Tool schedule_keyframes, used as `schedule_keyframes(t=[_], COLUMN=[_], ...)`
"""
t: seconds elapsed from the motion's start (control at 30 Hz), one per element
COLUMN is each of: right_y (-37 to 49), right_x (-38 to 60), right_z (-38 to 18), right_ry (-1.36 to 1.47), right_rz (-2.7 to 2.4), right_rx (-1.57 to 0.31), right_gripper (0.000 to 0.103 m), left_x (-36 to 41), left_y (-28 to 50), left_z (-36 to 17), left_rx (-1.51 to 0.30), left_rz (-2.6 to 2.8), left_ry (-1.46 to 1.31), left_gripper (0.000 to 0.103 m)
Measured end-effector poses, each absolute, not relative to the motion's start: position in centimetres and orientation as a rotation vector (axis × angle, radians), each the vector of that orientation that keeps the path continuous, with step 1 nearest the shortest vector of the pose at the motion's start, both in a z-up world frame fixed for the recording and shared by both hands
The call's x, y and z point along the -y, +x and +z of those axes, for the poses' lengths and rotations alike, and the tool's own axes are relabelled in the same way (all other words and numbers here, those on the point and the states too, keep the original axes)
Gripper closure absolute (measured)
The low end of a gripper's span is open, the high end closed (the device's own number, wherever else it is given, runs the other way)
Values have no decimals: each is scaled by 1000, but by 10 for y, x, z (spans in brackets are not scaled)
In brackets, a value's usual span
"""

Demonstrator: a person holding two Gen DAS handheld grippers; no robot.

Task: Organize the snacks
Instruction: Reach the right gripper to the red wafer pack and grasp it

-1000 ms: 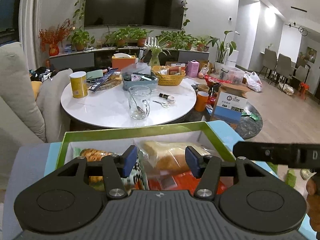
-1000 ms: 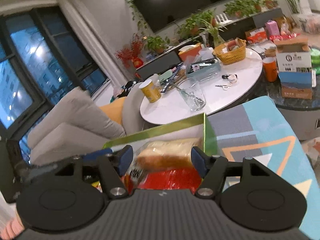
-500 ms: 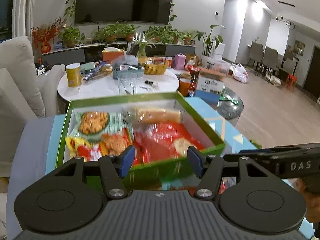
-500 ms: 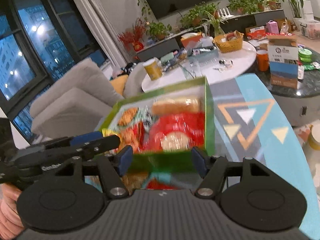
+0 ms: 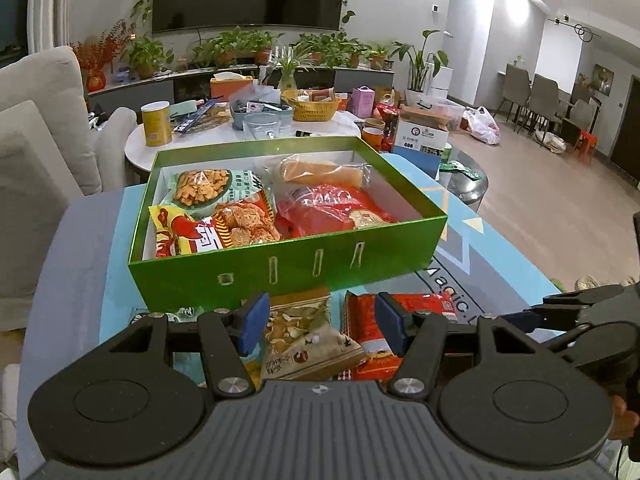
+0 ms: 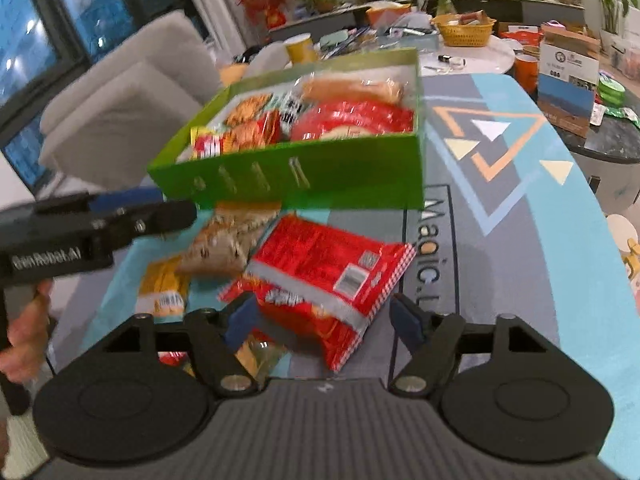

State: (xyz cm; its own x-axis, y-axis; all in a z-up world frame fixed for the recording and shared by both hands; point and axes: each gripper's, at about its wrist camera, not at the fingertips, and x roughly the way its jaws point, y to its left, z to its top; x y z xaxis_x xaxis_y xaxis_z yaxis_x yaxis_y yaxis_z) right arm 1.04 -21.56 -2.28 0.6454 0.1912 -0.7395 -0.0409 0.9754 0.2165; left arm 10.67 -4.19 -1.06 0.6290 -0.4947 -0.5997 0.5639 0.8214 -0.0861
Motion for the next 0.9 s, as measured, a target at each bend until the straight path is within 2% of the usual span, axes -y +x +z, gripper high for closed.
schedule_keyframes(t=[0.33,0.73,0.9], right_y=[9,26,37], right_x=[247,267,267], right_z=[-32,-18,-25], right_ry=[181,361,391], right_rz=[-26,90,106], right_rx=[-845,-816,-839], right_gripper=[39,40,40], left_x=[52,89,93], left_y=[102,96,96], left_z=[-17,-37,-44], left_rx=[-660,-768,-803], left_rz=[-663,-746,-759], left_ry=[155,244,276], left_gripper=[47,47,41])
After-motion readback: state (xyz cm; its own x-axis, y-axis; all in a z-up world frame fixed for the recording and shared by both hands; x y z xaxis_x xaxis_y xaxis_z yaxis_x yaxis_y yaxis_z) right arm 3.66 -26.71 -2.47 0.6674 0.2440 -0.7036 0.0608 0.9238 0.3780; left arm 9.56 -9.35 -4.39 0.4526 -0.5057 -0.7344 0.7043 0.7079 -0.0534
